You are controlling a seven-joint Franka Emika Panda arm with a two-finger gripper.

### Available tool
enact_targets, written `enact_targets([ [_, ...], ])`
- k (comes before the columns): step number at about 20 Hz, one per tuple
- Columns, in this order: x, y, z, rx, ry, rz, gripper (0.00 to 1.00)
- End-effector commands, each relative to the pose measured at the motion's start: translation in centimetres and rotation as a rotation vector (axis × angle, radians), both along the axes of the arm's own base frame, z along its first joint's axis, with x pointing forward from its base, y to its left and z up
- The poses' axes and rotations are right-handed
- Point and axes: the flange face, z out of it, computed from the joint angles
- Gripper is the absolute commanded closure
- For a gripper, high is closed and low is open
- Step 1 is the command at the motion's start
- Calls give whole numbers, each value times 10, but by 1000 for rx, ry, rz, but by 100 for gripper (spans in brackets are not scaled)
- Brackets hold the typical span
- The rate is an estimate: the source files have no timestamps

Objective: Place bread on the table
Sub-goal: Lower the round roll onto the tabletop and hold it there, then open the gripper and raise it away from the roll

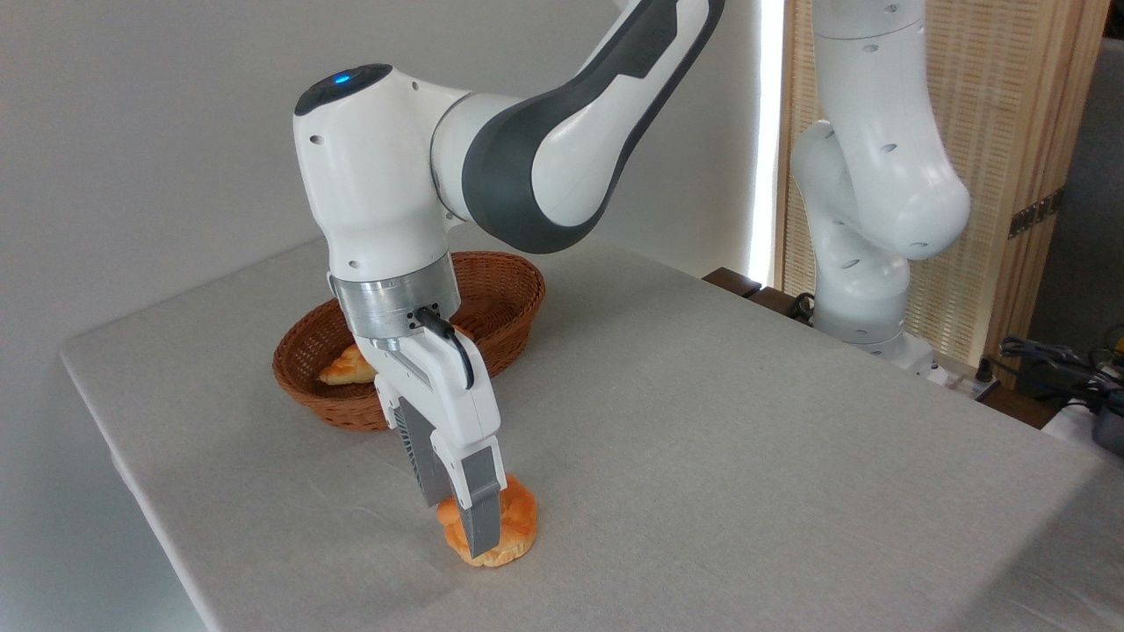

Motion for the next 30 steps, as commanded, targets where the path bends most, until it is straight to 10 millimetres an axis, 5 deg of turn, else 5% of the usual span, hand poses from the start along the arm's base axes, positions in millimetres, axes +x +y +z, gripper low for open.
enact_targets([
  [1, 1, 1, 8, -2, -8, 21, 0],
  [10, 6, 0, 25, -6, -24, 52, 0],
  [17, 5, -9, 100, -79, 12, 84, 0],
  [23, -25, -7, 166, -164, 43, 97, 0],
  [30, -33, -3, 177, -204, 40, 95, 0],
])
